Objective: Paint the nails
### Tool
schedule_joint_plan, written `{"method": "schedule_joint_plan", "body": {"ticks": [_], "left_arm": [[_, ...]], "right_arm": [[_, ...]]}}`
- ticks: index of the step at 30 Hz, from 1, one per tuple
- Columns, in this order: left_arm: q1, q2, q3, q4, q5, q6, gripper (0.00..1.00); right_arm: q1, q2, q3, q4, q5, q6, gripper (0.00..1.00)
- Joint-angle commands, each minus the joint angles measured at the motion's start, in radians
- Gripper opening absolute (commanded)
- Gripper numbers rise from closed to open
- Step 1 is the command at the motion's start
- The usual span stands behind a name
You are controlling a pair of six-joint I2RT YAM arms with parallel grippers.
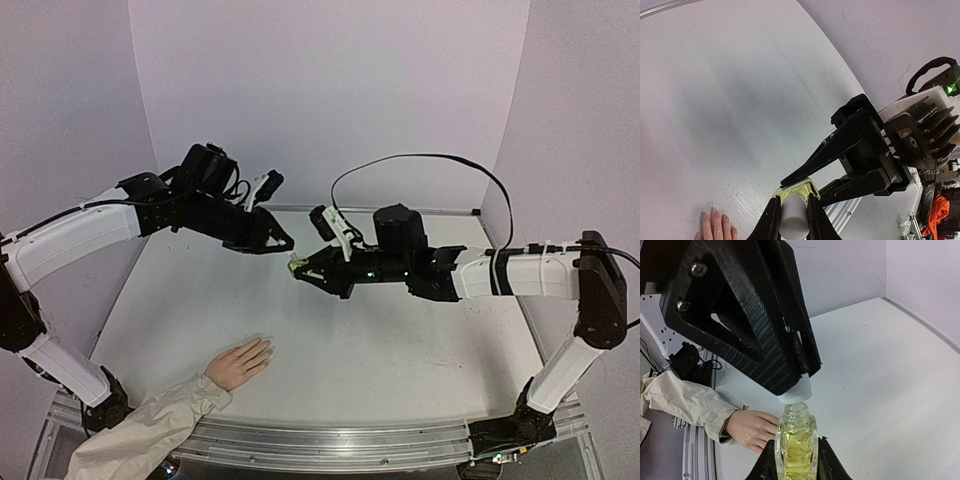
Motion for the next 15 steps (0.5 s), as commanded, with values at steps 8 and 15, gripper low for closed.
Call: {"method": "schedule_joint_plan", "body": {"ticks": [8,15], "left_arm": [[0.003,-0.05,0.047,0.001,-0.035,0.012,0.0],[0.003,-0.059,0.042,-0.001,-0.042,0.011,0.0]], "right_arm": [[0.01,-0.009,0.023,0.051,-0.008,-0.014,0.0],[0.011,-0.011,0.021,0.053,-0.003,-0.016,0.0]]}}
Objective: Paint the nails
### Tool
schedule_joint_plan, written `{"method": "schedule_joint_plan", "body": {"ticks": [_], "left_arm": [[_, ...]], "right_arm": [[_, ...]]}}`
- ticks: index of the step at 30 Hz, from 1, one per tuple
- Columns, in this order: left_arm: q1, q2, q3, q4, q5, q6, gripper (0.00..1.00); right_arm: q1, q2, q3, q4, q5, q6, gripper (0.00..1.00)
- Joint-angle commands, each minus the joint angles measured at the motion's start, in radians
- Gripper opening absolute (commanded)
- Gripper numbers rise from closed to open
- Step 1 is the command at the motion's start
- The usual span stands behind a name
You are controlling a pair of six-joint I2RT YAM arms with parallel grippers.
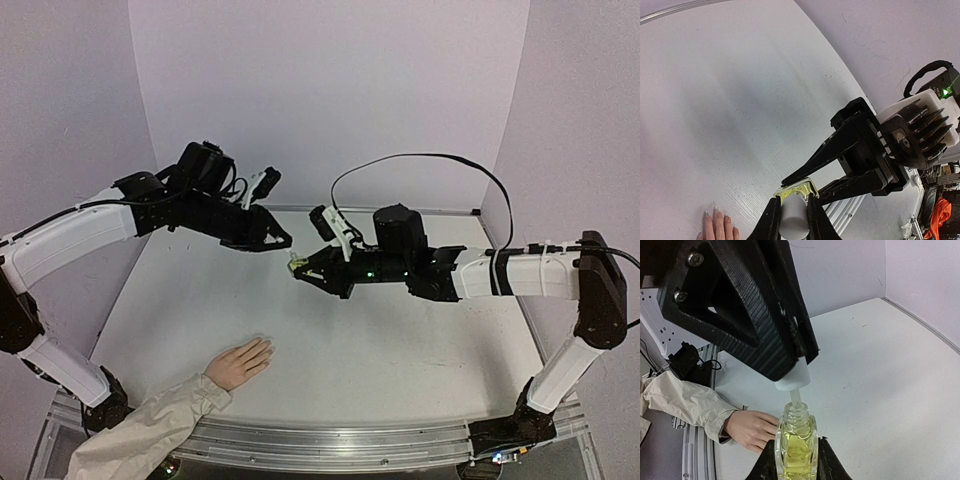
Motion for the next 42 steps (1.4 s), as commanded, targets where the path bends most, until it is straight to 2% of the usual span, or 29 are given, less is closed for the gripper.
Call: {"method": "schedule_joint_plan", "body": {"ticks": [1,30,42], "left_arm": [[0.003,-0.044,0.042,0.001,-0.024,0.01,0.0],[0.004,-0.078,0.03,-0.005,-0.054,0.016,0.0],[0.02,-0.097,0.012,-0.018,-0.063,0.006,0.0]], "right_arm": [[0.01,-0.013,0.021,0.053,-0.008,-0.015,0.0],[0.013,-0.031,0.002,0.059,0.015,-0.023,0.0],[0.013,-0.128,-0.11,0.112,0.168,-0.035,0.0]]}}
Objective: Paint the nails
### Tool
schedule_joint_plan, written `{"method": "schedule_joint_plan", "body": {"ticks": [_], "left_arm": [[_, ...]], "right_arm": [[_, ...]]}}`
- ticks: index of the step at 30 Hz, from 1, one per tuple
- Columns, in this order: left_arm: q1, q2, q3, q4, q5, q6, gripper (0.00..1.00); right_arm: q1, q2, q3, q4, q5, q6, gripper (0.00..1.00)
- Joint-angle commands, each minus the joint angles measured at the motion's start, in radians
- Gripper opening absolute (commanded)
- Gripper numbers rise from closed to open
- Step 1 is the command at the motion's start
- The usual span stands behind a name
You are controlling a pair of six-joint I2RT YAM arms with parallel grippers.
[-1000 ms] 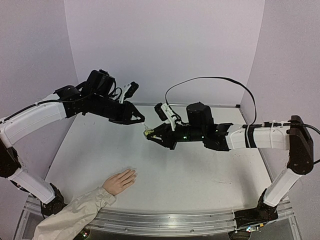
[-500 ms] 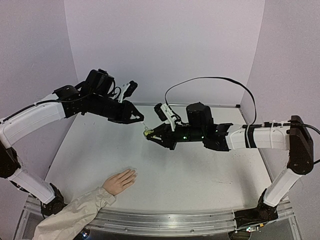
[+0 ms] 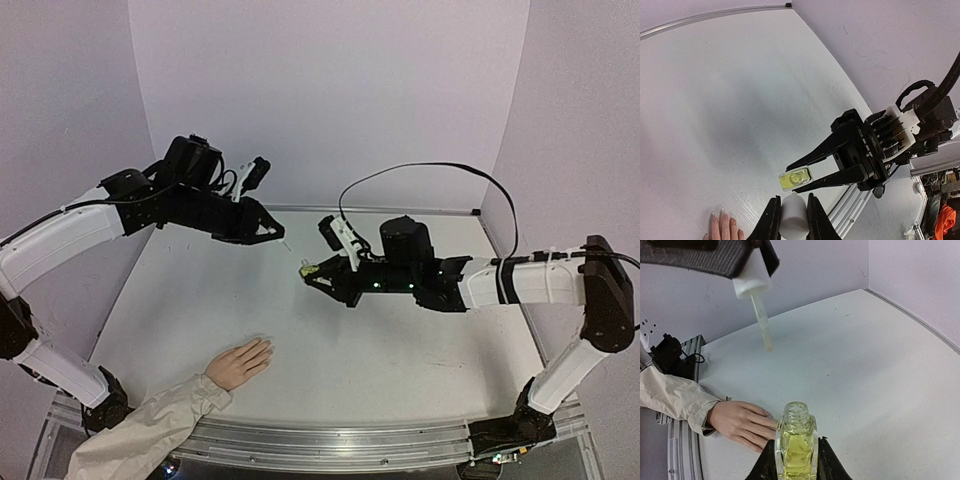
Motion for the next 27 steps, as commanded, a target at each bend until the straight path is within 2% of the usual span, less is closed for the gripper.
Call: {"method": "schedule_joint_plan", "body": {"ticks": [1,7,12,18,27], "left_arm": [[0.017,-0.048,0.01,-0.022,-0.019,0.004,0.0],[0.025,-0.027,-0.03,-0.044,-0.014,-0.045,0.0],[0.021,0.0,-0.131,-0.044,-0.007,-0.134,0.0],[-0.011,0.029,-0.243,-0.04,-0.099,-0.228,0.0],[-0.07,0.103,-0.293,-0.016,-0.234,-0.331,0.0]], "right_arm": [[0.007,-0.121,-0.039,0.083,0.105,-0.021,0.0],[-0.018,-0.267,-0.149,0.065,0.221,-0.075,0.0],[-0.116,-0.396,-0.183,-0.054,0.217,-0.12,0.0],[-0.159,-0.506,-0.229,-0.107,0.219,-0.169,0.0],[-0.159,-0.553,-0.273,-0.11,0.229,-0.203,0.0]]}}
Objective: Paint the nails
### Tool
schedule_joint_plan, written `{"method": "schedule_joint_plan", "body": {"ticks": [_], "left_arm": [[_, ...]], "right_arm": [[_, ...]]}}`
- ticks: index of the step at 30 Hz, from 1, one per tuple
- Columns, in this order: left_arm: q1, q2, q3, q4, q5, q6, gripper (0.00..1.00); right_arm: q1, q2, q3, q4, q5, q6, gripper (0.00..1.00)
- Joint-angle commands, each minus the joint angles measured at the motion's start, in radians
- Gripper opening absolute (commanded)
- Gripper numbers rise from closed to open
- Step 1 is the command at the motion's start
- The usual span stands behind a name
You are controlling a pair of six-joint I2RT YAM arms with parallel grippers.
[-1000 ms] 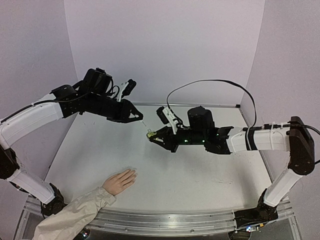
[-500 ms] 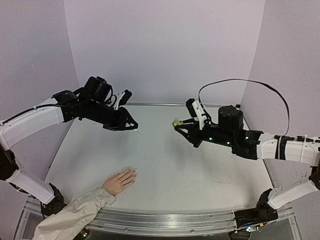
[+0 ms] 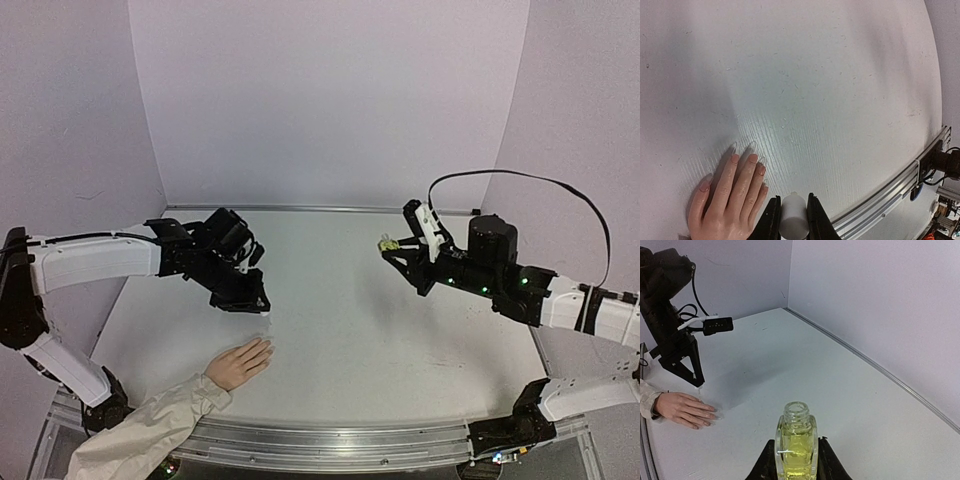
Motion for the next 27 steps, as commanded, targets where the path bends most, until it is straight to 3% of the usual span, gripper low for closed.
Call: {"method": "schedule_joint_plan", "body": {"ticks": [1,27], "left_arm": [[-0.026,0.026,-0.013,0.033,-0.096,-0.073,0.0],[-0.107,0.164,-0.018,0.038,-0.166,-0.1,0.0]], "right_arm": [[0.0,-0.046,-0.008,0.035,0.01,-0.025,0.0],[0.001,-0.077,-0.043,0.038,-0.014,-0.031,0.0]]}}
